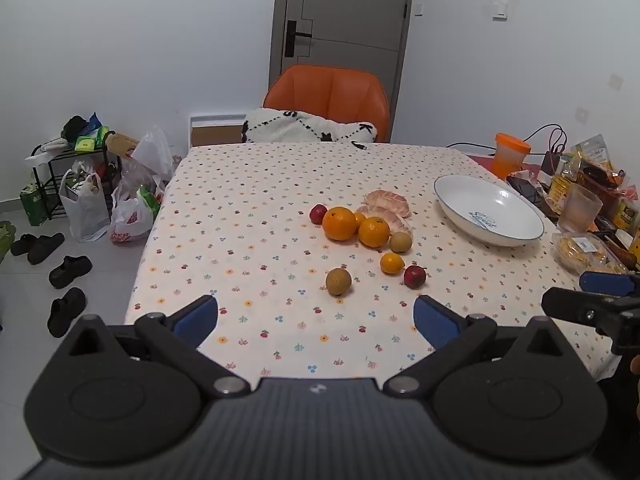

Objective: Organize fruits

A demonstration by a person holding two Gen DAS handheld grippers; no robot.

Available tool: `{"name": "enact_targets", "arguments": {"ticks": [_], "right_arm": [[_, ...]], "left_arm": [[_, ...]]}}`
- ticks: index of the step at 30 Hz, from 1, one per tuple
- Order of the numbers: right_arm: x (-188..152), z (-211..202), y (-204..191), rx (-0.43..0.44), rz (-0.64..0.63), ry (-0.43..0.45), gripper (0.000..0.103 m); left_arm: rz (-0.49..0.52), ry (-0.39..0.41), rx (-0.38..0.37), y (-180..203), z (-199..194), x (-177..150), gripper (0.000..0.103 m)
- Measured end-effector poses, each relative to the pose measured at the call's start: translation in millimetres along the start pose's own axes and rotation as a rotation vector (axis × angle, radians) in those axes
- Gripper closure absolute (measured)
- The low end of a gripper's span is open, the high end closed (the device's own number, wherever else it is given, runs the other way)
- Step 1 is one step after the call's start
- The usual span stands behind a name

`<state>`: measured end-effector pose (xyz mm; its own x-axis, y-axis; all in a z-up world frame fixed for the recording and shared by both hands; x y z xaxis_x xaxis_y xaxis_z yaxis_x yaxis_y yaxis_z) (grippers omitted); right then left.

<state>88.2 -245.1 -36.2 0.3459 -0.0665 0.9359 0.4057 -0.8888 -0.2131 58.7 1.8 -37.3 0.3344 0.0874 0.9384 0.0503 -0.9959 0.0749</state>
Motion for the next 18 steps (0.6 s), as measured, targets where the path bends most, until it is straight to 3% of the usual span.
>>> {"name": "enact_targets", "arguments": {"ticks": [18], "right_arm": [[-5.2, 3.0, 1.6, -0.003, 0.011, 0.000, 0.000]], "left_arm": [[-0.011, 0.001, 0.008, -1.0, -3.4, 1.0, 0.000]]}}
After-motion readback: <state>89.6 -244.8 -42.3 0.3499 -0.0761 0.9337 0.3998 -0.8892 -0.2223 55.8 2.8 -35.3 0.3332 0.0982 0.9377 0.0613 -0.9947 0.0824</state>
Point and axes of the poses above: each gripper's, at about its wrist camera, not at the fingertips, and z roughly the way its jaws point, y to its right, x to its top, the point moved 7 cm from there along z, roughly the way its jaws point, and after that the axes turned 15 degrees about y, right-handed, at the moved point
